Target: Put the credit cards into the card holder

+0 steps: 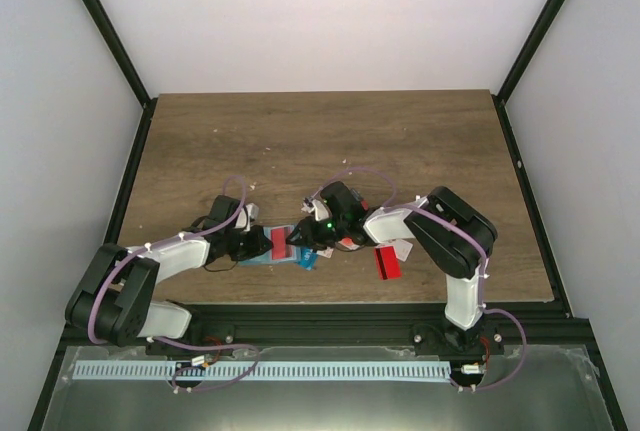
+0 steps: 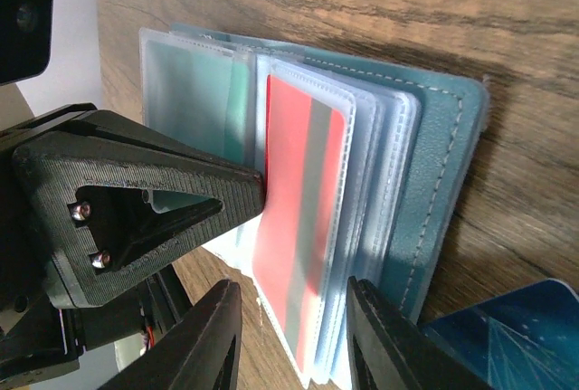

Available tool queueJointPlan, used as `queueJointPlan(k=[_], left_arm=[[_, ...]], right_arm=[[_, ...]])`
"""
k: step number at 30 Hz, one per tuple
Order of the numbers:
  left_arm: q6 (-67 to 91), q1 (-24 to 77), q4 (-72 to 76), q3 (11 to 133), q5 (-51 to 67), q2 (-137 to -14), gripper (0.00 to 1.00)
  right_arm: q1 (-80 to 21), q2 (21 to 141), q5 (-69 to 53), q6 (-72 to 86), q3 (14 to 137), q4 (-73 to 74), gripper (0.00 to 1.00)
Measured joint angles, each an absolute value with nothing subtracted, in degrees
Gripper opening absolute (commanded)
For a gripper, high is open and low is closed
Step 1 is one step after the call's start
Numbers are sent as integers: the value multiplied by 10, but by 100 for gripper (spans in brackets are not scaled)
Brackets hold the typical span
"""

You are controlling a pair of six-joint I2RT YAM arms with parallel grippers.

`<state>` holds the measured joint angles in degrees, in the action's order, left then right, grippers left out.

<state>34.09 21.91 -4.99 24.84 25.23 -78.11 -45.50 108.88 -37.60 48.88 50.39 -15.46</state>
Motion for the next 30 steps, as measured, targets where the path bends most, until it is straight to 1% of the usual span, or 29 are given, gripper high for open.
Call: queueJointPlan(k=[19,30], left_arm=[[342,219,-46,246,253,-781,4],[342,219,-46,246,253,-781,4]], right_arm=[[-469,1091,-376,473,522,-143,34],[-476,1091,-344,454,540,-90,34]])
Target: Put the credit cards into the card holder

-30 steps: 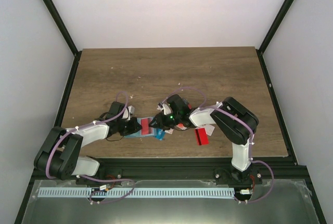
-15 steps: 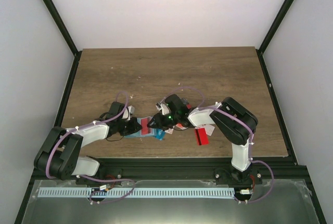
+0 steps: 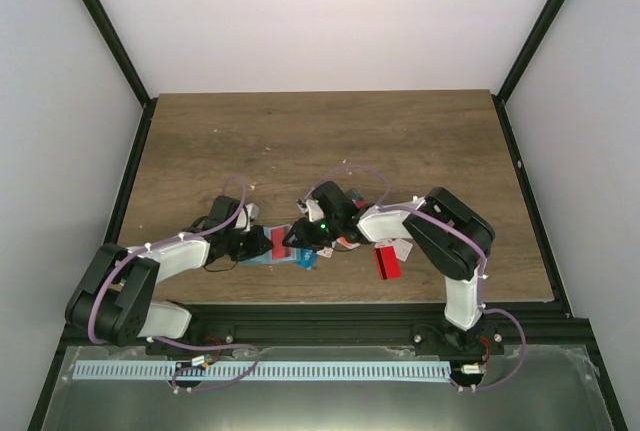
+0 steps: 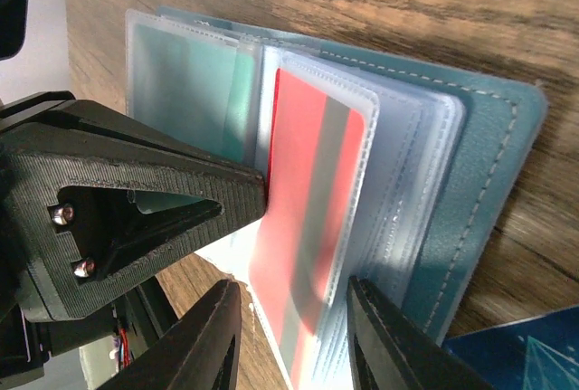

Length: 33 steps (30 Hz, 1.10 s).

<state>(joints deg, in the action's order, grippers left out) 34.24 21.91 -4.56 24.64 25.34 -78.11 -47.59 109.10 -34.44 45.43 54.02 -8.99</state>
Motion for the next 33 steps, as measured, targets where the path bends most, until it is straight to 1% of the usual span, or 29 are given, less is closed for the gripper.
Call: queueJointPlan(k=[8,11,18,22,24,28,33], left_arm=[[344,222,-61,249,244,-772,4],[345,222,-95,255,225,-754,6],[357,225,-185,274,179,-673,12],[371,225,-223,284,160,-622,14],[376,225,-239,290,147,-602,12],[387,225,-257,294,121,-578,5],[388,225,-249,291,117,-617,4]], right_arm=[[-489,1090,-338,443,563,-67,34],[-496,1090,-340,442,573,-65,34],[-506,1091,-345,438,608,-55,34],[-512,1101,-347,435,640,-51,34],[-517,1114,-349,433,658,-51,34],[-524,1128,-341,432,672,-41,34],[-526,1116,-287,431,654,-15,35]])
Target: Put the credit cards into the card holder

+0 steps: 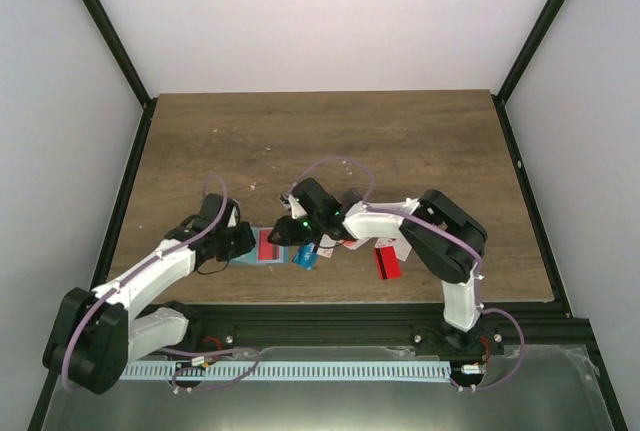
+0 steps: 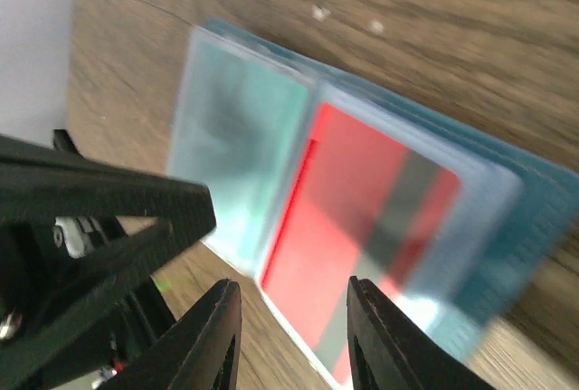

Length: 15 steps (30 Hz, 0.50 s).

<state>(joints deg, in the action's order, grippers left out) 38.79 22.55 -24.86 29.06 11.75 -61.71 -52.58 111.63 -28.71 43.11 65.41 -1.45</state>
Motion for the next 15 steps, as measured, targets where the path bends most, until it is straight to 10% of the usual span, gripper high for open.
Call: queueJointPlan(k=[15], left_arm=[[392,259,-124,281,133,-766,4]], right_arm=[[-472,1005,-244,425,506,-9,35]])
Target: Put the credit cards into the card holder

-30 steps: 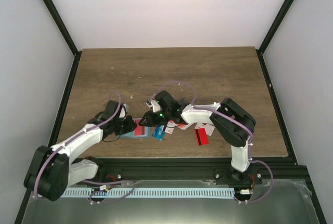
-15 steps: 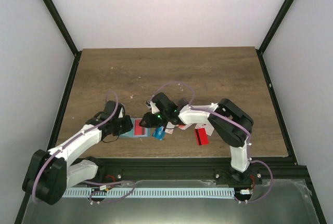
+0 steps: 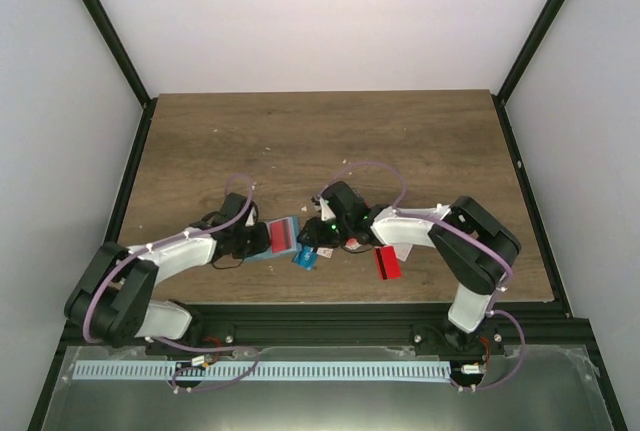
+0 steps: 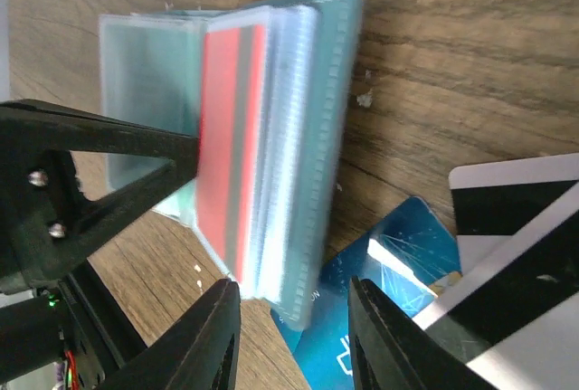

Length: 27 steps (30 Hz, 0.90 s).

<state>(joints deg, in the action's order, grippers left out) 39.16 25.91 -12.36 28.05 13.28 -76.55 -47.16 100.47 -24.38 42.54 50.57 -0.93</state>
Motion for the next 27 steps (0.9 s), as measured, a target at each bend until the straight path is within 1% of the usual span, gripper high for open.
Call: queueJointPlan(k=[9,14,18,22,27], left_arm=[[428,331,-71,339,126,-852,4],[444,344,-84,346,120,-850,4],[448,345,-119,354,114,-827,5],[448,345,-137,365,106,-805,4],[439,345,-142,374,106,-814,4]], right_arm=[[-436,975,-251,407,489,-9,35],[-423,966,-256,394,489,-9,36],[-419,967,-260,391,489,-8,35],[-418,977,-272,390,490,-14,36],[-418,998,-285,393,490,-24,36]])
